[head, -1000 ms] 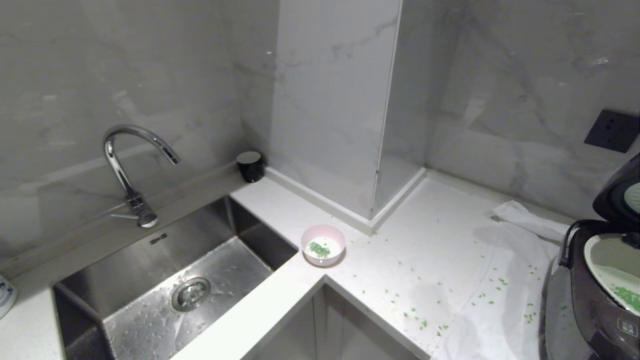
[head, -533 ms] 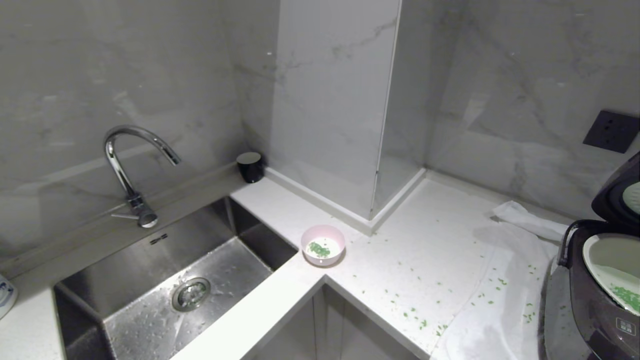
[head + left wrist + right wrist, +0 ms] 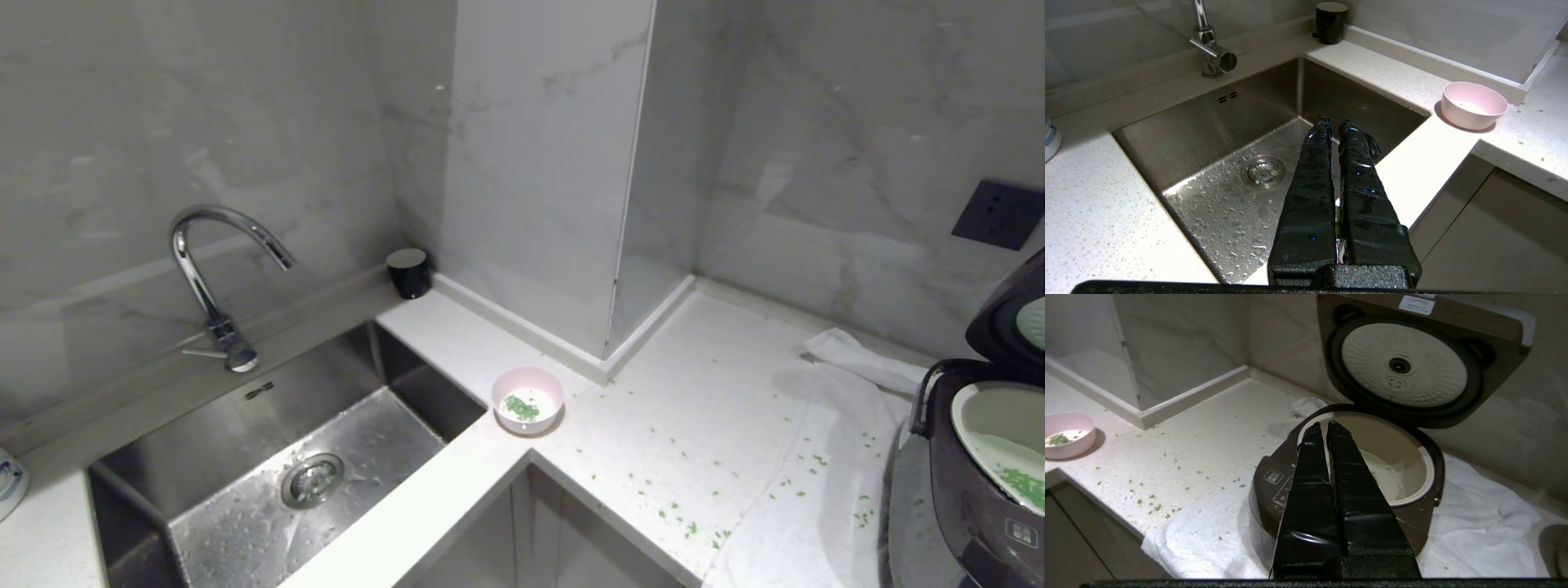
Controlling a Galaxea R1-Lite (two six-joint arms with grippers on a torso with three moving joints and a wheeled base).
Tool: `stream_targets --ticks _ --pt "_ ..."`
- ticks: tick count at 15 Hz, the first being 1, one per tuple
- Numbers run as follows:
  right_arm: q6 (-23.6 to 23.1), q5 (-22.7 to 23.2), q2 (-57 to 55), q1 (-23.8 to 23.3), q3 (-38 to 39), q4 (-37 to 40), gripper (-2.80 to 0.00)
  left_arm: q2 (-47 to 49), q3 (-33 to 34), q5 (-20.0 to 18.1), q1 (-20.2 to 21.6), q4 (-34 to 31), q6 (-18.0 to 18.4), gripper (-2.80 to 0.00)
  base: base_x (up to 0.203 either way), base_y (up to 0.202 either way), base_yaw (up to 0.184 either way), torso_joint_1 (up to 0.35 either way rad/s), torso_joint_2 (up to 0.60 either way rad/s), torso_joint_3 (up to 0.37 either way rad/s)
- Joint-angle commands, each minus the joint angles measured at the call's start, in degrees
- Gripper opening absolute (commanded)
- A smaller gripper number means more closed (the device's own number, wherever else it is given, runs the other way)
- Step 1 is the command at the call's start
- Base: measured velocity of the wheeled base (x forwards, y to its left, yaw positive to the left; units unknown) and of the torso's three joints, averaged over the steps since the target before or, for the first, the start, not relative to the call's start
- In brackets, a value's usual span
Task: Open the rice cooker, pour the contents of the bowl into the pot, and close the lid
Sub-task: Turn on the tap
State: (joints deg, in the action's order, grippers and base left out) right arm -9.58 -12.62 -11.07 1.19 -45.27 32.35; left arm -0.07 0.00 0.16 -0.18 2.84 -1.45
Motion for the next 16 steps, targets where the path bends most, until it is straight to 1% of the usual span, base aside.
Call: stream_targets --ticks 1,2,4,6,11,12,13,14,15,16 --pt "-0.7 2.1 9.3 -0.6 5.3 0.1 -2.8 0.0 0.8 0.0 0.0 0.1 0.0 -2.8 0.0 0.0 0.0 0.0 0.0 0.0" --pt "-0.3 3.1 10.9 -0.8 8.7 0.0 -2.8 0.0 0.8 0.0 0.0 0.1 0.0 -2.8 0.0 0.0 0.0 0.0 0.0 0.0" --pt "3.1 4.3 11.1 -0.9 13.8 -0.5 -2.8 0.0 0.8 0.0 0.0 0.1 0.0 -2.8 0.0 0.0 0.0 0.0 0.0 0.0" --pt "3.5 4.8 11.1 -0.9 19.9 -5.5 -2.8 0.1 0.8 0.0 0.0 0.1 0.0 -2.8 0.0 0.0 0.0 0.0 0.0 0.0" --pt "-0.7 7.4 11.1 -0.9 42.7 -31.7 -2.8 0.1 0.8 0.0 0.0 0.1 0.0 -2.8 0.0 0.0 0.0 0.0 0.0 0.0" --pt "-0.1 10.1 11.1 -0.9 44.2 -35.1 -2.8 0.0 0.8 0.0 0.0 0.1 0.0 -2.8 0.0 0.0 0.0 0.0 0.0 0.0" --pt "1.1 13.6 11.1 -0.9 44.9 -35.0 -2.8 0.1 0.8 0.0 0.0 0.1 0.0 -2.8 0.0 0.0 0.0 0.0 0.0 0.0" --pt "1.8 14.3 11.0 -0.9 44.9 -31.3 -2.8 0.1 0.8 0.0 0.0 0.1 0.0 -2.8 0.0 0.0 0.0 0.0 0.0 0.0" --pt "4.5 14.7 10.9 -0.8 43.9 -27.8 -2.8 0.1 0.8 0.0 0.0 0.0 0.0 -2.8 0.0 0.0 0.0 0.0 0.0 0.0" --pt "5.1 14.7 11.1 -0.8 43.6 -27.3 -2.8 0.0 0.8 0.0 0.0 0.1 0.0 -2.8 0.0 0.0 0.0 0.0 0.0 0.0"
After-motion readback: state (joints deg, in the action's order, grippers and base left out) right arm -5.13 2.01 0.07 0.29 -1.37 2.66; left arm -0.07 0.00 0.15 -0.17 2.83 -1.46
